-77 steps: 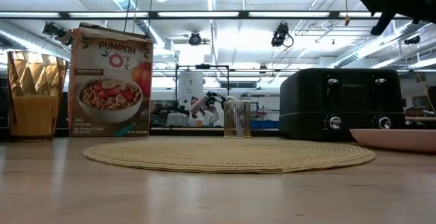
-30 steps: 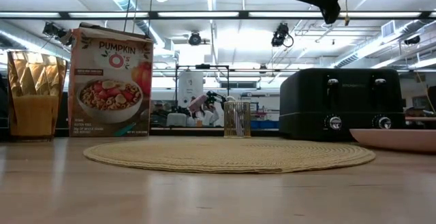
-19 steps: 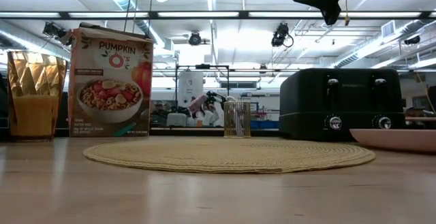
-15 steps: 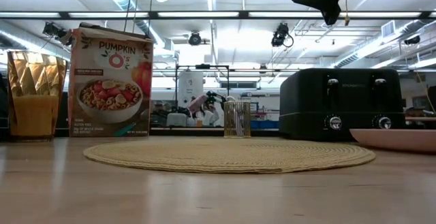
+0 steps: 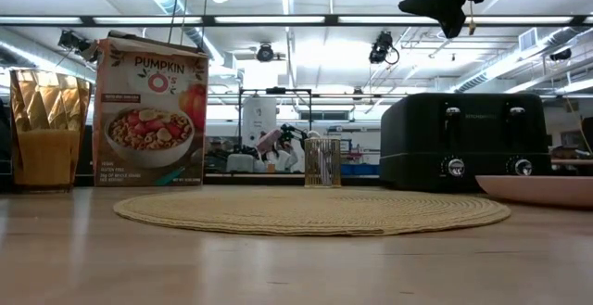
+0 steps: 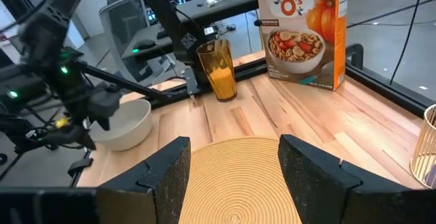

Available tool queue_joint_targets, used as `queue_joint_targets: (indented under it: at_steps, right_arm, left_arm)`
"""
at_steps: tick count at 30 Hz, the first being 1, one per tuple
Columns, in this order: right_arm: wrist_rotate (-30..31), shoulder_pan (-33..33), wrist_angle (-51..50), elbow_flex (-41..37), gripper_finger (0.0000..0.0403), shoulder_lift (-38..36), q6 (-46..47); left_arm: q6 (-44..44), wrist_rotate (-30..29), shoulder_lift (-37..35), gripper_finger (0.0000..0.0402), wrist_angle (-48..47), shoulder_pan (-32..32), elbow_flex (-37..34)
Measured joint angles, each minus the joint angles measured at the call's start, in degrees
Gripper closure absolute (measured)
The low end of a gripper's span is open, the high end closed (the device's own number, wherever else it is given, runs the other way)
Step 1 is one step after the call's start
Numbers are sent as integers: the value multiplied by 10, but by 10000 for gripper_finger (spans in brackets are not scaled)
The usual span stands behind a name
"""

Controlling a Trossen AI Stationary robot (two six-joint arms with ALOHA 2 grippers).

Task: Arrange a breakfast setting
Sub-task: Put the gray bowl on the table mat

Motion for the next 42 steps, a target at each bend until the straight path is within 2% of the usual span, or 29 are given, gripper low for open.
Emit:
queue_joint_targets:
  at_steps: [4,7,11,15,17,19,25,29,32,38,42]
  right_arm:
    - [-13,0,1,0,173,0,-9]
    - [-13,0,2,0,174,0,-29]
    - [-13,0,2,0,174,0,-58]
    - [-15,-2,0,0,175,-12,-55]
    - [-27,-2,-8,0,175,-21,-54]
    - [-34,-2,-24,0,175,-30,-49]
    - [-41,-2,-142,23,174,-45,-52]
    - [-33,-10,-199,53,174,-43,-73]
    - [-27,-21,-208,56,174,-42,-74]
    - [-28,-35,-219,56,175,-40,-72]
    - [-28,-36,-219,56,175,-40,-74]
  left_arm:
    - [27,-1,1,120,27,1,-28]
    - [37,-4,1,158,46,1,-46]
    - [65,-4,1,232,56,1,-63]
    - [133,1,1,320,64,7,-64]
    - [156,25,-1,362,66,11,-63]
    - [172,43,-3,385,57,13,-58]
    - [253,32,-1,380,16,20,-3]
    - [299,23,-1,372,31,24,9]
    - [314,17,1,340,48,31,8]
    - [351,-16,1,241,60,55,7]
    - [350,-9,1,214,46,64,4]
